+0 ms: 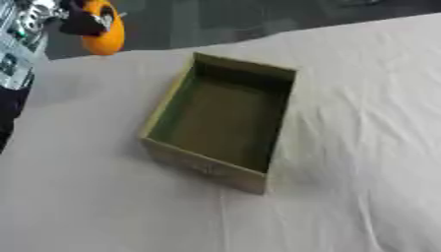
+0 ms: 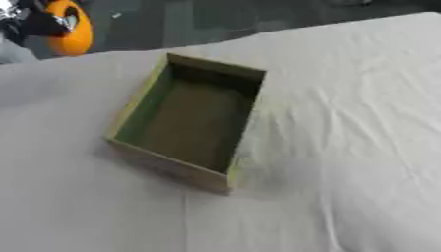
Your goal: Pick up objects on the table and place them in the box.
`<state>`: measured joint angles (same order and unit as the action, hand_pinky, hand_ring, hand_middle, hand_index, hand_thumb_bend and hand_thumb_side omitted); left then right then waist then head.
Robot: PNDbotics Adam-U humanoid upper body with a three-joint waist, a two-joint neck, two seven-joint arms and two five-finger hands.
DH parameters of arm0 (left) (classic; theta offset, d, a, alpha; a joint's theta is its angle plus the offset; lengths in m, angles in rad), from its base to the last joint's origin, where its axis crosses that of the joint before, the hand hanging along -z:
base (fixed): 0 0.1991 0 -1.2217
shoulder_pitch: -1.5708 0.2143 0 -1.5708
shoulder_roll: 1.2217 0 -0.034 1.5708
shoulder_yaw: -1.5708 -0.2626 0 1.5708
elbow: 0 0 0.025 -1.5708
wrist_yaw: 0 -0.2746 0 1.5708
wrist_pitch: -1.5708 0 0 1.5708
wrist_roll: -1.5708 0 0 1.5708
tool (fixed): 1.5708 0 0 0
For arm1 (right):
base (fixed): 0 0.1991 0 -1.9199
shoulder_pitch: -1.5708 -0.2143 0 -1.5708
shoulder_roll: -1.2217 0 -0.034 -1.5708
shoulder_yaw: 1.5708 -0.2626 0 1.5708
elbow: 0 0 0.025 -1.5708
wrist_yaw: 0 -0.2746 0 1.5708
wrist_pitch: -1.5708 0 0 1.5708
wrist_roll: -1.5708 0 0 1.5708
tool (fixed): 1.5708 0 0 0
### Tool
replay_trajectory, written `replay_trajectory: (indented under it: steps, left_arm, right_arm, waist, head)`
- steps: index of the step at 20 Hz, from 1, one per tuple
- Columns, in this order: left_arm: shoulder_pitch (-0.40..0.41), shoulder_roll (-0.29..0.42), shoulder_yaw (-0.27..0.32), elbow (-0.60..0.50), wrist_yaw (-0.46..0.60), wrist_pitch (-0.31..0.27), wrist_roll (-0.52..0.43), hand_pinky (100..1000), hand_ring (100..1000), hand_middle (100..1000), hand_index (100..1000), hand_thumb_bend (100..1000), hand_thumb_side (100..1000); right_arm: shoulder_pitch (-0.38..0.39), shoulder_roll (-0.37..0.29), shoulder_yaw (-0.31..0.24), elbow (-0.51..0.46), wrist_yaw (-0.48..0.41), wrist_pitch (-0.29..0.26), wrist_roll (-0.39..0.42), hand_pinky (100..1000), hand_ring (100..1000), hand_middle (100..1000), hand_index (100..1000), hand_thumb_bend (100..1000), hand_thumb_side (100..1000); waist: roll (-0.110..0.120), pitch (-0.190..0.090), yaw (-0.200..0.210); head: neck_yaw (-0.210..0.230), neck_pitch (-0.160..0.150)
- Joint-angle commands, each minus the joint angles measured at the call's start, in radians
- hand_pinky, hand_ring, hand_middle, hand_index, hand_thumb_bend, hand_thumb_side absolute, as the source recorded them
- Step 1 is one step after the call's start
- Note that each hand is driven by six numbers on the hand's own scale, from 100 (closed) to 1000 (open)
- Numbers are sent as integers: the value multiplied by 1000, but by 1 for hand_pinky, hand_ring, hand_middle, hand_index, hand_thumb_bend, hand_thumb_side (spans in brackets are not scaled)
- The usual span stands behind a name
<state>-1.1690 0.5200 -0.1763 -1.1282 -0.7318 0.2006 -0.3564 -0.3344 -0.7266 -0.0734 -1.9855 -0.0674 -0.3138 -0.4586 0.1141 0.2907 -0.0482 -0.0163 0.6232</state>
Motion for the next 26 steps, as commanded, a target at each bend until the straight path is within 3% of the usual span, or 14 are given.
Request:
replay_trajectory:
  steps: [1, 8, 14, 26]
  left_arm:
    - [-16, 36, -24, -103, 16, 0, -21, 695, 721, 577, 302, 100, 353]
    - [-20, 26, -91, -264, 54, -10, -70, 684, 714, 573, 291, 100, 359]
    - [-24, -31, -146, -356, 84, 1, -100, 678, 708, 568, 287, 100, 359]
    - [6, -156, -248, -296, 100, 6, -129, 669, 705, 570, 296, 100, 325]
  right_arm:
    - [-12, -21, -11, -14, -14, 1, -2, 755, 804, 784, 879, 100, 577]
    - [-16, -21, -12, -14, -32, -1, -1, 755, 803, 784, 878, 100, 586]
    - [-25, -20, -10, -14, -44, -1, 2, 754, 803, 784, 878, 100, 577]
    - [-42, -15, -8, -14, -55, -5, 5, 755, 802, 783, 878, 100, 575]
  waist:
    - [-11, -31, 2]
    - [-12, -53, 5]
    - [-12, -61, 0]
    - [-8, -51, -10]
  head:
    - [-3, 10]
    - [-9, 16]
    - [-6, 19]
    - [-1, 19]
